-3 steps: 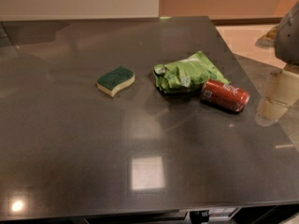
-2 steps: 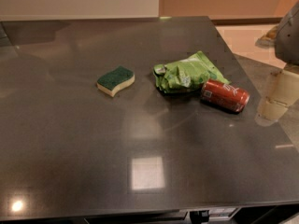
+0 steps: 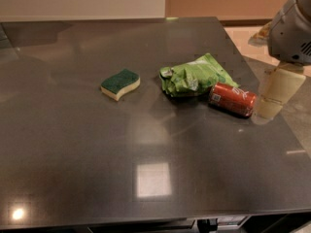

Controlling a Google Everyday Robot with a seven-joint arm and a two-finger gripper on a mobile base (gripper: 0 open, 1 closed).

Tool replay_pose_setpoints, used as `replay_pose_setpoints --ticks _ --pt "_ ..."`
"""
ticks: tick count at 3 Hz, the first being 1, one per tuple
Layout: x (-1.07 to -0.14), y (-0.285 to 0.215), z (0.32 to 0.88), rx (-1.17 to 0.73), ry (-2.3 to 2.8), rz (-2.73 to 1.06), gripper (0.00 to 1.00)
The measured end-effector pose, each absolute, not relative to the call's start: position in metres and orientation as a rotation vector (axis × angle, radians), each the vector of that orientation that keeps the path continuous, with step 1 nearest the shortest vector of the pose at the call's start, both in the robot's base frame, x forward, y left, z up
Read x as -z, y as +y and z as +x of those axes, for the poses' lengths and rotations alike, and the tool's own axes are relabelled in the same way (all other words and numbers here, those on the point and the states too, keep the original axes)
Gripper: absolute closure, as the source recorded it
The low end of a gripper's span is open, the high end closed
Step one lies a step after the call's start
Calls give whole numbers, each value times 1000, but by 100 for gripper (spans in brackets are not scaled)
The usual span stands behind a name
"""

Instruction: Pick sponge

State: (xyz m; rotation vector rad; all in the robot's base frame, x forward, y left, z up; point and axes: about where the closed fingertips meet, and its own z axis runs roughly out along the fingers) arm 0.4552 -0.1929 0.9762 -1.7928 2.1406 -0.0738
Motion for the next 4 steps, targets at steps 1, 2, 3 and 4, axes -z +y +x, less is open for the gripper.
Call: replay_pose_setpoints --ticks 1,2,3,4 --pt "-973 -180 464 62 2099 -1824 0" --pt "-962 -140 494 2 2023 -1909 0" --pt "-945 -93 530 -66 1942 -2009 0" --pt "-929 -55 559 -112 1877 -2095 0"
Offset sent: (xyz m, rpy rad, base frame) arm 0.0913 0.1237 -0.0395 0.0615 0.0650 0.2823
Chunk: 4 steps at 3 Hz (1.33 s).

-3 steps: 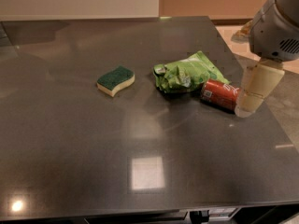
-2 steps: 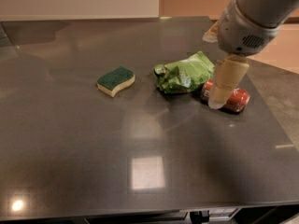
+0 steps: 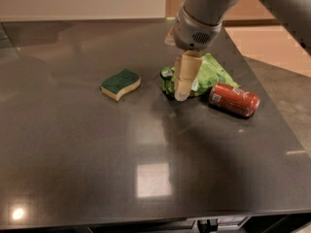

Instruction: Pick sponge

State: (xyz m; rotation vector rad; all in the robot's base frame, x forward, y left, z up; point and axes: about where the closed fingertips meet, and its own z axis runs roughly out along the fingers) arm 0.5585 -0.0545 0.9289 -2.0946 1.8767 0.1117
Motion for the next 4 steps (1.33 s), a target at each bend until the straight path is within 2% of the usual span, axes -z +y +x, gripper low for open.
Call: replay_pose_setpoints --ticks 4 --pt "-853 58 625 -141 1717 -2398 0"
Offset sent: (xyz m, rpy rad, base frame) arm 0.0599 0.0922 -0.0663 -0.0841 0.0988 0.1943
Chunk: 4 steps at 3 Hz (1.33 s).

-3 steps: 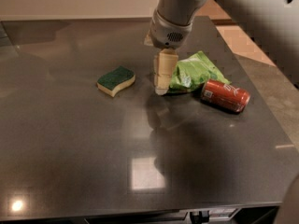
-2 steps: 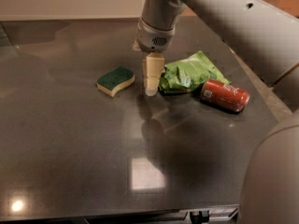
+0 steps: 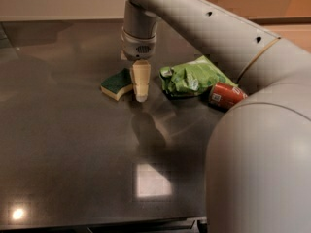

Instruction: Pick sponge

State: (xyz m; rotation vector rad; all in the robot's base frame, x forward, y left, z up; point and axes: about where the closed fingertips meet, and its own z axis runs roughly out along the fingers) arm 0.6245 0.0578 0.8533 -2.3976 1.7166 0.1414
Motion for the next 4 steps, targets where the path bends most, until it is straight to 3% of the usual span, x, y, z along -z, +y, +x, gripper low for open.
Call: replay_pose_setpoints --ticks 3,4 --pt "-835 95 653 -104 1697 -2478 0" --pt "-834 92 653 -94 1689 -2510 17"
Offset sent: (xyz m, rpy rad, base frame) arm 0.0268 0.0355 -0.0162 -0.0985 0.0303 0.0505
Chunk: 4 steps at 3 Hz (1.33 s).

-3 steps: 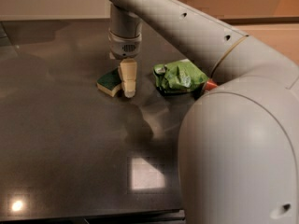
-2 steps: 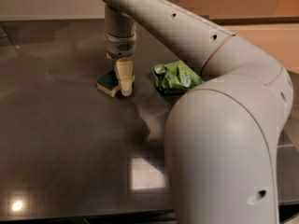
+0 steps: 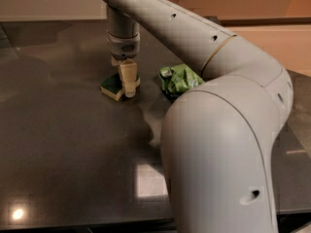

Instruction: Pick sponge

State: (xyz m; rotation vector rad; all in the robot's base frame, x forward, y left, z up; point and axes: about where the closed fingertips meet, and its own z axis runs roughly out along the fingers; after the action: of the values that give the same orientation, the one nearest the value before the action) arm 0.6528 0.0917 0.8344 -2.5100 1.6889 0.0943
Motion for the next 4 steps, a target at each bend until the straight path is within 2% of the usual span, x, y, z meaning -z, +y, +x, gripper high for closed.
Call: replay_pose_setpoints --ticks 3,4 --pt "-852 80 637 -123 1635 -2544 87" --pt "-878 78 619 -174 1569 -2541 100"
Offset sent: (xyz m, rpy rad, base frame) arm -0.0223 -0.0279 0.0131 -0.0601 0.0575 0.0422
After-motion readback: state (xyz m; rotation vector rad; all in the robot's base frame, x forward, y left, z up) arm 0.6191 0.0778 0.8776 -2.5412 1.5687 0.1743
